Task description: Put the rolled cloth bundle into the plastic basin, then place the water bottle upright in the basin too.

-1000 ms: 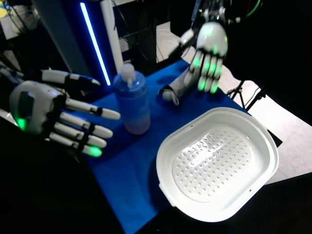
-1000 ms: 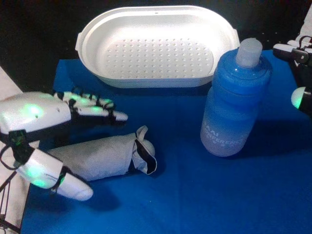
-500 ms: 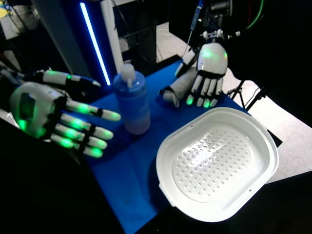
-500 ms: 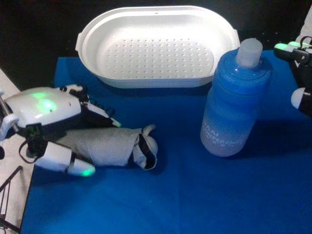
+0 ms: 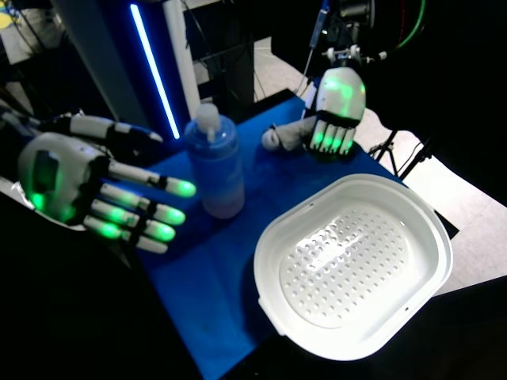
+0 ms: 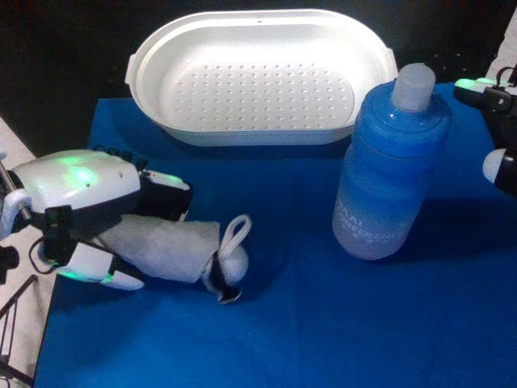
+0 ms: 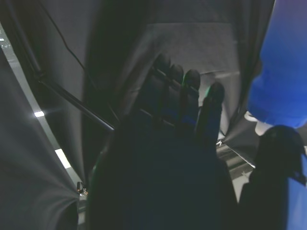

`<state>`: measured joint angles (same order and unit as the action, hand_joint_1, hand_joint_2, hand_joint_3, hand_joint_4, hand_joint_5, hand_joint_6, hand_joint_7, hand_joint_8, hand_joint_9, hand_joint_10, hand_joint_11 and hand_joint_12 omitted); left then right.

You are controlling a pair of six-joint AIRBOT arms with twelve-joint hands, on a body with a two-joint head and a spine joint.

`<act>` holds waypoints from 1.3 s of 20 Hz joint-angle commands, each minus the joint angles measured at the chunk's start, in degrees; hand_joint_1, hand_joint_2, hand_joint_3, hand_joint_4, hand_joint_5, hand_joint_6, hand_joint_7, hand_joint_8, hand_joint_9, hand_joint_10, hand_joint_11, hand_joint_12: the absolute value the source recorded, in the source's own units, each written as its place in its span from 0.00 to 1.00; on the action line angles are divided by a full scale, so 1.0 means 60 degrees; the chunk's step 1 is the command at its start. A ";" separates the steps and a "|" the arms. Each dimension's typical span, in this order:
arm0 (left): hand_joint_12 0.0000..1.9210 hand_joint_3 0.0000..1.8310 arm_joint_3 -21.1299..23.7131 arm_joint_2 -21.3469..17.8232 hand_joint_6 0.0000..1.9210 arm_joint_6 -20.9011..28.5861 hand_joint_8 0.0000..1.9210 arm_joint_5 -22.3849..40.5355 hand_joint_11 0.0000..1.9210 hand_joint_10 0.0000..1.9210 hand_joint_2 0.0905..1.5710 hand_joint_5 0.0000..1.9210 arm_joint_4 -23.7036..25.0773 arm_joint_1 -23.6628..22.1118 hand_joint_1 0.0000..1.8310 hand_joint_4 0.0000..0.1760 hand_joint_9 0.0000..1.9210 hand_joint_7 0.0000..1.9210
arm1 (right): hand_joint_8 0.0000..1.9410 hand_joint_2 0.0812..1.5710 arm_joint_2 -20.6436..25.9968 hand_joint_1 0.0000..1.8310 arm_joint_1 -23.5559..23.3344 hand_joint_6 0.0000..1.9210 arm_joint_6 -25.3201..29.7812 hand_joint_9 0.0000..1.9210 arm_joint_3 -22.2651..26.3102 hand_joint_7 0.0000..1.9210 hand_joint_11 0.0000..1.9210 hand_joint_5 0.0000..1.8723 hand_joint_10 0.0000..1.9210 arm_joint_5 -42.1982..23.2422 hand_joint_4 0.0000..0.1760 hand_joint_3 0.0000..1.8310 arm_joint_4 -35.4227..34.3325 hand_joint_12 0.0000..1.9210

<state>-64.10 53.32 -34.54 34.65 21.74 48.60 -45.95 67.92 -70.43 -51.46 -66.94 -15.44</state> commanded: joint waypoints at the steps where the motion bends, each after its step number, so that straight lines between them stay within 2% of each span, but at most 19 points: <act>1: 1.00 0.00 0.0105 -0.0165 1.00 0.0058 1.00 0.1752 0.86 1.00 0.78 0.54 -0.0408 -0.0275 0.91 0.99 0.84 0.72 | 0.00 0.86 -0.0016 0.06 -0.0051 0.00 0.0110 0.09 -0.0025 0.10 0.11 0.13 0.00 -0.1199 0.52 0.00 -0.0009 0.01; 3: 1.00 0.00 0.0299 -0.0422 1.00 0.0024 1.00 0.2415 0.91 1.00 0.78 0.55 -0.0422 -0.0554 0.93 1.00 0.87 0.72 | 0.00 0.86 -0.0015 0.06 -0.0045 0.00 0.0114 0.08 -0.0026 0.10 0.10 0.13 0.00 -0.1199 0.56 0.00 -0.0009 0.01; 4: 1.00 0.00 0.0374 -0.0528 1.00 -0.0081 1.00 0.2582 0.89 1.00 0.79 0.51 -0.0435 -0.0691 0.94 1.00 0.84 0.67 | 0.00 0.86 -0.0017 0.07 -0.0039 0.00 0.0115 0.09 -0.0026 0.10 0.11 0.13 0.00 -0.1199 0.57 0.00 -0.0009 0.01; 5: 1.00 0.00 0.0460 -0.0654 1.00 -0.0201 1.00 0.2841 0.87 1.00 0.80 0.45 -0.0437 -0.0888 0.94 1.00 0.81 0.63 | 0.00 0.87 -0.0022 0.08 -0.0032 0.00 0.0115 0.09 -0.0026 0.10 0.10 0.13 0.00 -0.1199 0.52 0.00 -0.0010 0.00; 6: 1.00 0.00 0.0478 -0.0709 1.00 -0.0218 1.00 0.2953 0.86 1.00 0.80 0.44 -0.0437 -0.0989 0.92 1.00 0.80 0.64 | 0.00 0.87 -0.0027 0.08 -0.0029 0.00 0.0115 0.09 -0.0027 0.10 0.10 0.13 0.00 -0.1199 0.52 0.00 -0.0010 0.00; 7: 1.00 0.00 0.0478 -0.0797 0.77 -0.0266 1.00 0.3154 0.89 1.00 0.81 0.41 -0.0436 -0.1220 0.68 0.00 0.85 0.71 | 0.00 0.87 -0.0042 0.09 -0.0023 0.00 0.0115 0.09 -0.0030 0.11 0.10 0.13 0.00 -0.1199 0.52 0.00 -0.0010 0.00; 8: 1.00 0.00 0.0450 -0.0839 0.99 -0.0366 1.00 0.3277 0.94 1.00 0.74 0.50 -0.0453 -0.1432 0.64 0.00 0.91 0.81 | 0.00 0.87 -0.0047 0.09 -0.0020 0.00 0.0115 0.09 -0.0031 0.11 0.10 0.13 0.00 -0.1199 0.53 0.00 -0.0010 0.00; 9: 1.00 0.00 0.0414 -0.0863 1.00 -0.0697 1.00 0.3280 0.95 1.00 0.77 0.60 -0.0557 -0.1782 0.81 0.00 0.93 0.83 | 0.00 0.88 -0.0048 0.09 -0.0019 0.00 0.0115 0.09 -0.0032 0.11 0.10 0.13 0.00 -0.1199 0.53 0.00 -0.0010 0.00; 10: 1.00 0.00 0.0376 -0.0864 1.00 -0.1032 1.00 0.3183 0.94 1.00 0.82 0.63 -0.0664 -0.2033 0.89 0.00 0.92 0.82 | 0.00 0.88 -0.0048 0.09 -0.0017 0.00 0.0115 0.09 -0.0033 0.11 0.10 0.13 0.00 -0.1199 0.51 0.00 -0.0010 0.00; 11: 1.00 0.00 0.0290 -0.0839 1.00 -0.1387 1.00 0.2987 0.93 1.00 0.78 0.65 -0.0772 -0.2335 0.97 0.00 0.90 0.81 | 0.00 0.88 -0.0049 0.10 -0.0013 0.00 0.0115 0.09 -0.0035 0.11 0.10 0.13 0.00 -0.1199 0.50 0.00 -0.0010 0.00; 12: 1.00 0.00 0.0040 -0.0684 1.00 -0.1584 1.00 0.2633 0.86 1.00 0.78 0.55 -0.0825 -0.2791 1.00 0.00 0.82 0.70 | 0.00 0.88 -0.0054 0.08 -0.0013 0.00 0.0115 0.09 -0.0036 0.11 0.10 0.12 0.00 -0.1199 0.53 0.00 -0.0010 0.00; 15: 1.00 0.00 -0.0914 0.0016 1.00 -0.1584 1.00 0.1426 0.83 1.00 0.78 0.52 -0.0825 -0.3975 0.99 0.00 0.79 0.66 | 0.00 0.88 -0.0102 0.09 -0.0002 0.00 0.0115 0.09 -0.0064 0.11 0.10 0.12 0.00 -0.1199 0.53 0.00 -0.0025 0.00; 17: 1.00 0.00 -0.1740 0.0718 1.00 -0.1594 1.00 0.0571 0.80 1.00 0.79 0.52 -0.0938 -0.4560 0.95 0.00 0.75 0.63 | 0.00 0.88 -0.0161 0.13 -0.0002 0.00 0.0115 0.08 -0.0118 0.11 0.10 0.13 0.00 -0.1199 0.43 0.00 -0.0024 0.00; 19: 1.00 0.00 -0.2398 0.1332 1.00 -0.1613 1.00 0.0143 0.80 1.00 0.80 0.53 -0.1297 -0.4708 0.94 0.00 0.75 0.63 | 0.00 0.88 -0.0222 0.13 -0.0003 0.00 0.0115 0.07 -0.0158 0.10 0.09 0.13 0.00 -0.1199 0.47 0.00 -0.0024 0.00; 20: 1.00 0.00 -0.2774 0.1693 1.00 -0.1613 1.00 -0.0085 0.82 1.00 0.76 0.55 -0.1470 -0.4770 0.95 0.00 0.76 0.64 | 0.00 0.88 -0.0233 0.13 -0.0004 0.00 0.0115 0.08 -0.0173 0.10 0.09 0.13 0.00 -0.1199 0.45 0.00 -0.0024 0.00; 23: 1.00 0.00 -0.3985 0.2779 1.00 -0.1616 1.00 -0.0889 0.83 1.00 0.81 0.61 -0.1912 -0.4909 0.93 0.00 0.79 0.71 | 0.00 0.88 -0.0263 0.12 -0.0004 0.00 0.0116 0.08 -0.0222 0.11 0.09 0.13 0.00 -0.1200 0.47 0.00 -0.0023 0.00; 24: 1.00 0.00 -0.4424 0.3167 1.00 -0.1616 1.00 -0.1248 0.80 1.00 0.88 0.53 -0.1974 -0.4969 0.88 0.00 0.26 0.53 | 0.00 0.85 -0.0284 0.08 -0.0005 0.00 0.0116 0.08 -0.0245 0.11 0.09 0.13 0.00 -0.1200 0.54 0.00 -0.0023 0.00; 25: 1.00 0.00 -0.4839 0.3471 1.00 -0.1618 1.00 -0.1585 0.80 1.00 0.80 0.54 -0.1966 -0.5010 0.96 0.60 0.71 0.64 | 0.00 0.84 -0.0310 0.07 -0.0005 0.00 0.0116 0.09 -0.0274 0.10 0.10 0.13 0.00 -0.1200 0.55 0.00 -0.0021 0.01; 26: 1.00 0.00 -0.5260 0.3803 1.00 -0.1620 1.00 -0.2039 0.76 1.00 0.78 0.44 -0.1861 -0.5073 0.96 0.98 0.68 0.57 | 0.00 0.86 -0.0353 0.08 -0.0006 0.00 0.0159 0.10 -0.0327 0.10 0.11 0.13 0.00 -0.1200 0.55 0.00 -0.0007 0.01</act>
<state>-95.96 76.47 -44.53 17.19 11.27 19.25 -48.16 68.10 -70.24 -53.17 -66.98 -15.44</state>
